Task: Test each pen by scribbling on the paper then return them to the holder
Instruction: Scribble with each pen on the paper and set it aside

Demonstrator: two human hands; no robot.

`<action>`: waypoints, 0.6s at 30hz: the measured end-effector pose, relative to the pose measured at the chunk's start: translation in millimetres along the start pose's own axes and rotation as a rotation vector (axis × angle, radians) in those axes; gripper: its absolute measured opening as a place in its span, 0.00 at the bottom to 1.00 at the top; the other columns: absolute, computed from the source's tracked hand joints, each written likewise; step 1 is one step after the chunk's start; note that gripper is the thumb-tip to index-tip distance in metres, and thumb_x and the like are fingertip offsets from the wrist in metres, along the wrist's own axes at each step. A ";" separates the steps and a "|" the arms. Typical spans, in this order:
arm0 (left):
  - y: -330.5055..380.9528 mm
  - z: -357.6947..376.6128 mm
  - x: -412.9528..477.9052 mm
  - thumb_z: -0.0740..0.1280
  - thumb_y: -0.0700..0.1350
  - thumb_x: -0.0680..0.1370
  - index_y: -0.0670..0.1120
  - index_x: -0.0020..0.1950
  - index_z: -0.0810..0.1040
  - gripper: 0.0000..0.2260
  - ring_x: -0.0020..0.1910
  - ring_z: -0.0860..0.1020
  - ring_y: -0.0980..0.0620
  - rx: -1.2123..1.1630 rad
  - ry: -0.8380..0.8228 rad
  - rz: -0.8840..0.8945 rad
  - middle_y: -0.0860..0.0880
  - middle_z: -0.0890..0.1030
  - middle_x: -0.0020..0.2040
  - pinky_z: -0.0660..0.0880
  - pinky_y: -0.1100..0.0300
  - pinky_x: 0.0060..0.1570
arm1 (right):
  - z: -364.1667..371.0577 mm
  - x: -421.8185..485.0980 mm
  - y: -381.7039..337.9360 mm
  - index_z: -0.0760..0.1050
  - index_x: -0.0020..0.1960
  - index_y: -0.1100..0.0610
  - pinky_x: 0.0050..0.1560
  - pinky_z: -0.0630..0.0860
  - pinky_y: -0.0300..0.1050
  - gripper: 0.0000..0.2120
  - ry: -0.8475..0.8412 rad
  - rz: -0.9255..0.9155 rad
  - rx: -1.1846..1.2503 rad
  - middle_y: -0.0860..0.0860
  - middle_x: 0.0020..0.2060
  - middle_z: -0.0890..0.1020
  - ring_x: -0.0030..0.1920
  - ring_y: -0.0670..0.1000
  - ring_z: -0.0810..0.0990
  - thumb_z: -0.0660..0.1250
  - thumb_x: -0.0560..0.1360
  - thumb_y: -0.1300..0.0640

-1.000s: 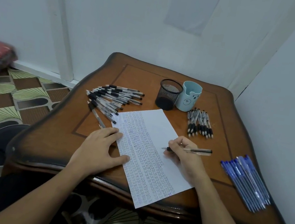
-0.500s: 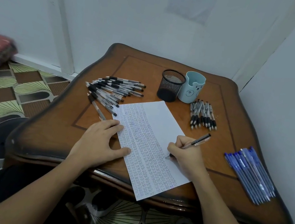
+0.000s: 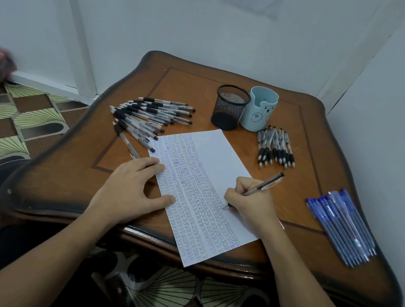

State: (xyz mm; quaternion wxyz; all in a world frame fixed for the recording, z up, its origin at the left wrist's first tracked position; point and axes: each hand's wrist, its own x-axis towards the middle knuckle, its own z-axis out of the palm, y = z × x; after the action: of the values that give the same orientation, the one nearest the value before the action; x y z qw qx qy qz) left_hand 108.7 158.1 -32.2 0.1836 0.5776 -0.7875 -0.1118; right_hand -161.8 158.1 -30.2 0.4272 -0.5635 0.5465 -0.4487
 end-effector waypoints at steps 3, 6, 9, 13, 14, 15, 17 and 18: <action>0.2 0.2 -0.1 0.54 0.76 0.65 0.52 0.72 0.70 0.43 0.71 0.63 0.56 0.001 0.002 0.003 0.55 0.68 0.72 0.57 0.55 0.70 | -2.0 1.1 0.4 0.57 0.29 0.58 0.27 0.71 0.39 0.22 -0.007 0.020 0.032 0.52 0.25 0.60 0.27 0.52 0.67 0.65 0.71 0.74; 0.2 -0.2 -0.3 0.54 0.76 0.65 0.53 0.72 0.70 0.43 0.71 0.63 0.56 -0.001 0.001 0.003 0.55 0.67 0.72 0.57 0.55 0.70 | -1.3 0.6 0.7 0.58 0.29 0.57 0.25 0.71 0.38 0.23 0.004 0.025 0.057 0.50 0.24 0.60 0.24 0.45 0.65 0.65 0.72 0.75; 0.9 -0.7 0.0 0.54 0.76 0.65 0.52 0.72 0.70 0.43 0.71 0.63 0.56 -0.004 0.002 0.004 0.55 0.68 0.72 0.57 0.56 0.70 | 0.0 -0.5 -0.6 0.58 0.28 0.56 0.26 0.71 0.37 0.23 0.006 0.015 0.043 0.49 0.25 0.60 0.24 0.45 0.65 0.66 0.72 0.74; 1.1 -0.9 -0.4 0.54 0.76 0.65 0.52 0.72 0.70 0.42 0.71 0.63 0.56 -0.006 0.006 0.007 0.55 0.68 0.72 0.57 0.56 0.70 | 1.3 -1.2 0.1 0.58 0.27 0.54 0.27 0.69 0.37 0.24 0.008 0.003 0.040 0.49 0.24 0.60 0.25 0.45 0.65 0.66 0.71 0.73; 0.7 -0.7 -0.5 0.54 0.76 0.65 0.52 0.72 0.70 0.42 0.71 0.63 0.56 -0.005 0.006 0.006 0.55 0.68 0.72 0.57 0.56 0.70 | 1.4 -1.3 0.7 0.59 0.26 0.53 0.28 0.70 0.38 0.25 0.007 0.000 0.032 0.48 0.24 0.60 0.25 0.45 0.65 0.66 0.71 0.73; 0.2 -0.6 -0.4 0.54 0.76 0.65 0.52 0.72 0.70 0.43 0.71 0.63 0.56 -0.004 0.006 0.004 0.55 0.68 0.72 0.57 0.55 0.70 | 1.4 -1.4 0.7 0.59 0.26 0.53 0.28 0.70 0.39 0.25 0.005 -0.002 0.023 0.48 0.24 0.60 0.25 0.45 0.65 0.67 0.71 0.72; -0.1 -0.2 -0.2 0.54 0.76 0.65 0.52 0.72 0.70 0.43 0.71 0.63 0.56 -0.004 0.005 0.002 0.55 0.68 0.72 0.57 0.55 0.70 | 0.7 -1.2 0.2 0.59 0.25 0.51 0.29 0.70 0.40 0.26 -0.001 0.001 0.012 0.47 0.24 0.60 0.24 0.46 0.64 0.66 0.71 0.72; 0.1 0.0 -0.2 0.54 0.76 0.65 0.52 0.72 0.70 0.43 0.71 0.63 0.56 -0.005 0.005 0.003 0.55 0.68 0.72 0.57 0.55 0.70 | -0.1 -0.8 -0.1 0.58 0.25 0.52 0.29 0.70 0.40 0.26 -0.004 0.006 0.018 0.47 0.23 0.60 0.24 0.46 0.64 0.66 0.71 0.73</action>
State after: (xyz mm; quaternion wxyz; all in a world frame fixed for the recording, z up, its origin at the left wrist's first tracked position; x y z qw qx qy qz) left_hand 108.7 158.3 -32.2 0.1872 0.5763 -0.7876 -0.1118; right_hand -161.9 158.9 -30.0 0.4350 -0.5588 0.5432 -0.4510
